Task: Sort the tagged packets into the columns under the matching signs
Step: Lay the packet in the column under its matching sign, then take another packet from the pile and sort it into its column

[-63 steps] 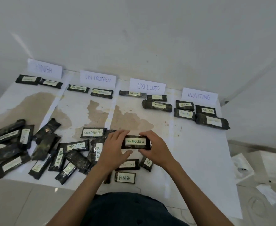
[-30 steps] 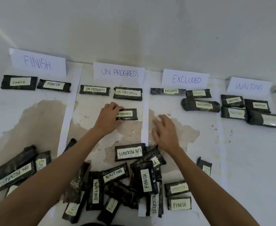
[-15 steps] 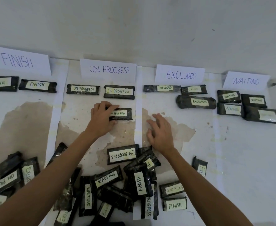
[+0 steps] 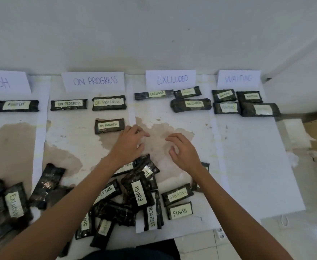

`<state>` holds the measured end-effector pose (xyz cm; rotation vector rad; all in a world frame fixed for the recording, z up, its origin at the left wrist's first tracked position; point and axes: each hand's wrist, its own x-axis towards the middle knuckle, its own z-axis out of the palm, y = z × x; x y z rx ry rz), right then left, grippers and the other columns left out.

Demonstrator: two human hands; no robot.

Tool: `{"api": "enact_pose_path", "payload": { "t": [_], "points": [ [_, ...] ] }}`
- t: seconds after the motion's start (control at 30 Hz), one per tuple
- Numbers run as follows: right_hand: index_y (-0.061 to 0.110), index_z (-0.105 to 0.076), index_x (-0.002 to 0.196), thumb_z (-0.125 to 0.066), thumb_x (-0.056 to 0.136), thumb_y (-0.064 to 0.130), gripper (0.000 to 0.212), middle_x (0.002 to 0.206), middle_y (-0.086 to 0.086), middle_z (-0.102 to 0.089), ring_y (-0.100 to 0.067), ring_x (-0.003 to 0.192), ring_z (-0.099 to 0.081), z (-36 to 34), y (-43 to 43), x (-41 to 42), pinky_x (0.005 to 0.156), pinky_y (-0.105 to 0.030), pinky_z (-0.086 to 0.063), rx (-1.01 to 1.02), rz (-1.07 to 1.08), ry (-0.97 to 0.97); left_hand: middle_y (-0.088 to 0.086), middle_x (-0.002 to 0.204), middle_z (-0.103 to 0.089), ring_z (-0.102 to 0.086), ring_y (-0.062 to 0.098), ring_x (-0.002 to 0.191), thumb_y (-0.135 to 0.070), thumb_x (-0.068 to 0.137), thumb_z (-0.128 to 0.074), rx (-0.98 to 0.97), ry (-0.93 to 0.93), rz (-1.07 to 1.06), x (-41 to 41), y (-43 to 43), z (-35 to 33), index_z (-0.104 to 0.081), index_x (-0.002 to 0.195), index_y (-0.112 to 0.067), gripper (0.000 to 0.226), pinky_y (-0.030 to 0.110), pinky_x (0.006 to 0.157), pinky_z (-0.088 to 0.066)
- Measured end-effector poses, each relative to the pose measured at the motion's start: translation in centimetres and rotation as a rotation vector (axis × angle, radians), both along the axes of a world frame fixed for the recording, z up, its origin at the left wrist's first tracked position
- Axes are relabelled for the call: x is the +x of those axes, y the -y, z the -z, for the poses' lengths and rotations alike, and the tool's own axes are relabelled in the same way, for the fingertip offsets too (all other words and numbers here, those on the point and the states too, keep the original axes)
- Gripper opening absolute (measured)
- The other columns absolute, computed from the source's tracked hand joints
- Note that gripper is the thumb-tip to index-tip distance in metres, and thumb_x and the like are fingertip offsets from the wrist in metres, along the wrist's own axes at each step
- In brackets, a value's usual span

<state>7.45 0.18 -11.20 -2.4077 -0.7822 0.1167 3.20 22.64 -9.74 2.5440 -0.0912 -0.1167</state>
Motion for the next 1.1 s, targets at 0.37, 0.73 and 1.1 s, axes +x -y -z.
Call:
{"api": "enact_pose_path", "payload": {
  "t": [0.37, 0.73, 1.1],
  "points": [
    [0.013, -0.063, 0.107, -0.055, 0.084, 0.003, 0.026, 0.109, 0.0, -0.06, -0.011, 0.092, -0.056, -0.3, 12.7, -3.9, 0.08, -0.02, -0.044, 0.084, 0.465, -0.197, 0.004, 0.119, -0.051, -0.046, 0.022, 0.108, -0.006, 0.085, -0.054, -0.128, -0.184, 0.32, -1.1, 13.0, 1.8, -0.055, 0.124, -0.019, 0.041, 0.04, 0.094, -0.042],
    [0.013, -0.054, 0.121, -0.073, 0.076, 0.027, 0.051, 0.103, -0.003, -0.06, -0.016, 0.089, -0.058, 0.6, 14.1, -7.9, 0.075, -0.025, -0.046, -0.003, 0.616, -0.622, 0.01, 0.129, -0.044, -0.039, 0.027, 0.114, -0.002, 0.081, -0.06, -0.003, -0.229, 0.439, 0.0, 20.0, 3.6, -0.038, 0.14, -0.016, 0.064, 0.041, 0.1, -0.038],
    [0.018, -0.064, 0.108, -0.073, 0.077, 0.009, 0.034, 0.097, 0.002, -0.062, -0.013, 0.086, -0.059, -1.2, 12.3, -6.5, 0.073, -0.022, -0.053, 0.191, 0.652, -0.741, 0.009, 0.1, -0.058, -0.053, 0.019, 0.088, -0.015, 0.089, -0.059, -0.274, -0.553, -0.007, 0.6, 16.7, 2.0, -0.064, 0.094, -0.009, 0.009, 0.027, 0.075, -0.038]
  ]
}}
